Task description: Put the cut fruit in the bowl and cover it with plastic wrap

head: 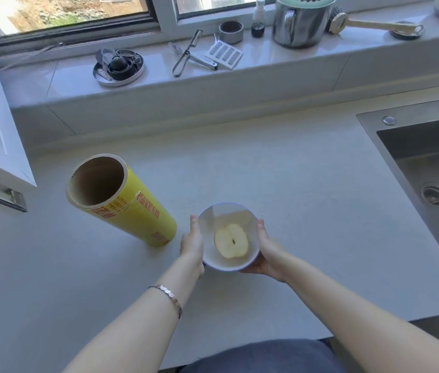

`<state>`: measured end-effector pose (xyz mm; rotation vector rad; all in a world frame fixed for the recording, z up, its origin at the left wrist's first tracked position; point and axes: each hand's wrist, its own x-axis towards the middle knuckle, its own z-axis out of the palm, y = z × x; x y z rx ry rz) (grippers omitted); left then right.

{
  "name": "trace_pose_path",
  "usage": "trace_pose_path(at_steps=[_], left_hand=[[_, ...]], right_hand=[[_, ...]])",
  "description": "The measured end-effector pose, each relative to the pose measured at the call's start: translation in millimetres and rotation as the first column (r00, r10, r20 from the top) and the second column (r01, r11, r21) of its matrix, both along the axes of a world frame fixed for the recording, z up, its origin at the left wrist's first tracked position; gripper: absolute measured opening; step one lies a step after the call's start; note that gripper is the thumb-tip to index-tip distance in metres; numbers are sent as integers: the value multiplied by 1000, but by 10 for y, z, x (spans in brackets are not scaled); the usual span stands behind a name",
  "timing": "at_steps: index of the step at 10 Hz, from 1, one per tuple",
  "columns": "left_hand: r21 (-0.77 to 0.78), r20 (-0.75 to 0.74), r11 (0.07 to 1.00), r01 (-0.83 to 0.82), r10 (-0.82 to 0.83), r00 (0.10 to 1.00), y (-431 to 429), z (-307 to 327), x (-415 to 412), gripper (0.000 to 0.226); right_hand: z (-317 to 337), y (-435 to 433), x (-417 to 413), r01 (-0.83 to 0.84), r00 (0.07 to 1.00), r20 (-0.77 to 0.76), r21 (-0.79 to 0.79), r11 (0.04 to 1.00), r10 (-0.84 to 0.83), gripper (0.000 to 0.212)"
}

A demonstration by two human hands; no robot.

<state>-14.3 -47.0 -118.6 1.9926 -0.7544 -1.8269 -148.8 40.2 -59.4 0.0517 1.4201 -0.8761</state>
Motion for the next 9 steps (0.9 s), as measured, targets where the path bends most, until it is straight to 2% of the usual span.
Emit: trace_pose_path(at_steps=[1, 2, 3, 4, 5, 6, 7, 8, 9], left_hand=[[69, -71, 997, 35, -30, 997, -65, 230, -56, 84], [66, -147, 998, 19, -9, 989, -48, 452, -92, 42], [48, -199, 999, 1, 8, 980, -29, 400, -70, 33], [29, -211, 999, 19, -13, 977, -23, 342, -52, 35], [48, -162, 997, 57, -48, 986, -13, 345, -30, 34], [5, -5, 974, 228, -228, 974, -12, 397, 20, 45], [-125, 413, 789, 601, -509, 755, 2, 502, 93, 48], [-179, 721, 462, 868, -539, 436, 50, 750, 98, 31], [-36, 689, 271, 962, -691, 220, -64, 1031, -56, 32]], right_hand=[[-65, -104, -51, -1, 1000, -22, 24, 1000, 2, 59], [-140, -192, -101, -49, 997, -50, 42, 998, 51, 66], [-215, -237, -111, -63, 990, -120, 81, 995, 73, 67], [-285, -243, -120, -77, 974, -205, 98, 992, 96, 68], [-300, -210, -138, -141, 937, -306, 108, 984, 168, 67], [-264, -167, -190, -193, 907, -364, 87, 977, 212, 57], [-180, -103, -308, -275, 877, -386, 90, 957, 288, 44], [-26, -99, -465, -479, 719, -454, 224, 849, 526, 25], [226, -172, -564, -560, 621, -464, 302, 772, 632, 24]])
